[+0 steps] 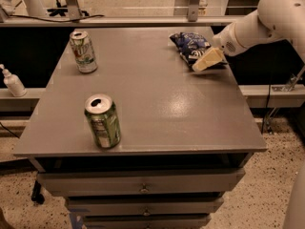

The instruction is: Move blue chip bag near 7up can

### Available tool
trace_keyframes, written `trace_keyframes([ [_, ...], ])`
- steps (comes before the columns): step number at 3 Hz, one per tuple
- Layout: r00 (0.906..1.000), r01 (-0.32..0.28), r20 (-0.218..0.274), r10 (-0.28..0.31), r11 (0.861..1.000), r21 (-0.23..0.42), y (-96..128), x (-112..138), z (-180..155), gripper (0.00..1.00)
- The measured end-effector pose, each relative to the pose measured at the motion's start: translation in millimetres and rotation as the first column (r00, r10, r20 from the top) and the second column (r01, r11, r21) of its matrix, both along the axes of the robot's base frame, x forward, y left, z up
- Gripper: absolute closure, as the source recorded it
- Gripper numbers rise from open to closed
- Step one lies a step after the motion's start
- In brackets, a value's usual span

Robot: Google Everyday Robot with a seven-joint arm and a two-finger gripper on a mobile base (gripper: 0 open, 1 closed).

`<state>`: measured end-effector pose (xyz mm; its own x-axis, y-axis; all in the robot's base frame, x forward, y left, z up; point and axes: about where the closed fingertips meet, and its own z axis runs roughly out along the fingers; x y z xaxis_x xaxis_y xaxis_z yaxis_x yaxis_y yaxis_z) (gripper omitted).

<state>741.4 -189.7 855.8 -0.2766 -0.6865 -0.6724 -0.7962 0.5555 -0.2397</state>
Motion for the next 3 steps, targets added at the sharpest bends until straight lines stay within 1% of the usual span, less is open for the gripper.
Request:
trace_keyframes([
  [1,0.9993,0.025,-0.029,-0.024,0.999,0.035,5.4,2.4,-11.7,0.41],
  [2,0.9989,0.031,-0.036,-0.029,0.998,0.056,9.1,3.0,-10.3,0.64],
  [3,0.9999,0.002,-0.017,-0.001,0.997,0.079,21.3,2.2,4.7,0.88],
])
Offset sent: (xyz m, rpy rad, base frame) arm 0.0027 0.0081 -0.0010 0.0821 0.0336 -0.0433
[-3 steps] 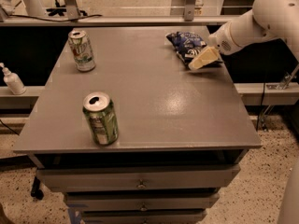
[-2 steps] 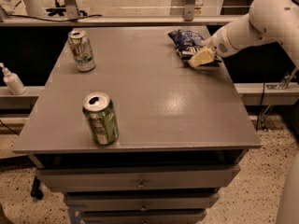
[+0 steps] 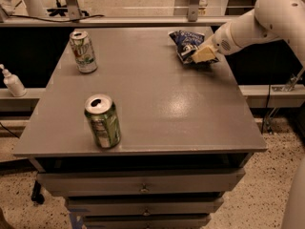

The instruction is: Move blue chip bag near 7up can

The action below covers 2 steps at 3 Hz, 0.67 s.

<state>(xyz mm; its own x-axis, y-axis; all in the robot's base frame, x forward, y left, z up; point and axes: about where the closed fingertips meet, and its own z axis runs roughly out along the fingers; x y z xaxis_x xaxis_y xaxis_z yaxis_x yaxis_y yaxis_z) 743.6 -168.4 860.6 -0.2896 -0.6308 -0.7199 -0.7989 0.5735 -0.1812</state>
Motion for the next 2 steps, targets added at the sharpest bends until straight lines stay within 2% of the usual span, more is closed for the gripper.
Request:
trace_keyframes([
  [1,0.9972,-0.061,0.045,0.06,0.998,0.025,22.5,-4.0,24.9,1.0],
  [2,0.9861,-0.145,0.088,0.141,0.989,0.036,51.4,-14.2,46.2,1.0],
])
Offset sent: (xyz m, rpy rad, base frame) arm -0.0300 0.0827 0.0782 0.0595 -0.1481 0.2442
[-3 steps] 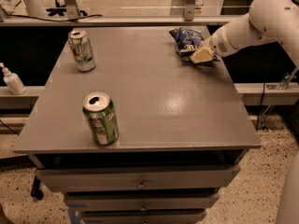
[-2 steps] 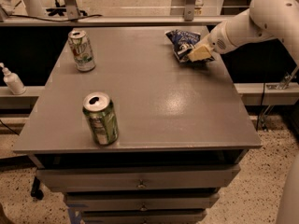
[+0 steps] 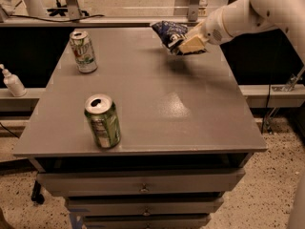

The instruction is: Move blue chip bag near 7up can

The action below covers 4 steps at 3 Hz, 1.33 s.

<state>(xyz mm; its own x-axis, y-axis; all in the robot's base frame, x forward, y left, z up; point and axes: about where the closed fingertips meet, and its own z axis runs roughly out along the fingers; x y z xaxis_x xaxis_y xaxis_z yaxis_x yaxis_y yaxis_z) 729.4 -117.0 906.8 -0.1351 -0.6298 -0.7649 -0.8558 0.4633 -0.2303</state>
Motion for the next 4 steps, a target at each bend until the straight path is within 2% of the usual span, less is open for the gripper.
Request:
trace_keyframes([
  [1,0.9953,-0.081,0.053,0.081,0.997,0.002,26.3,-11.9,21.0,1.0],
  [3,0.9938,-0.099,0.051,0.099,0.995,0.004,29.4,-17.3,19.3,1.0],
  [4,0.9858,-0.15,0.077,0.149,0.988,0.016,55.1,-20.7,18.4,1.0],
])
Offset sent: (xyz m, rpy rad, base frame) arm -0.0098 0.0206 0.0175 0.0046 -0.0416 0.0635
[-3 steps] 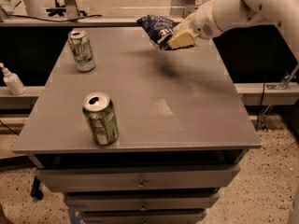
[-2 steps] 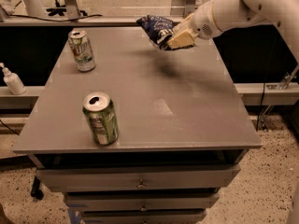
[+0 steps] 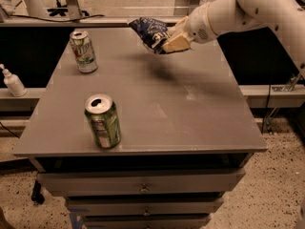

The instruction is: Move blue chip bag near 7up can

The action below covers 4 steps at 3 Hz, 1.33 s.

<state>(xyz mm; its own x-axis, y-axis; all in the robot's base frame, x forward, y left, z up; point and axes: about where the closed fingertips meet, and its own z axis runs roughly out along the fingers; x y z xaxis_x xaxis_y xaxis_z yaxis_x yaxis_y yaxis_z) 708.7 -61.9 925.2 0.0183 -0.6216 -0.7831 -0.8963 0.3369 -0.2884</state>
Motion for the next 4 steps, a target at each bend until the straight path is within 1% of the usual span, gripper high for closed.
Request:
trace_keyframes([
  [1,0.9979,-0.062,0.02,0.062,0.998,0.023,36.0,-0.9,-3.5,1.0],
  [2,0.9937,-0.109,0.029,0.108,0.993,0.035,65.1,-3.0,-9.0,1.0],
  [3,0.9919,-0.125,0.024,0.124,0.991,0.036,89.9,-0.9,-22.0,1.0],
  [4,0.9925,-0.122,0.017,0.121,0.992,0.035,109.5,7.3,-35.3,1.0],
])
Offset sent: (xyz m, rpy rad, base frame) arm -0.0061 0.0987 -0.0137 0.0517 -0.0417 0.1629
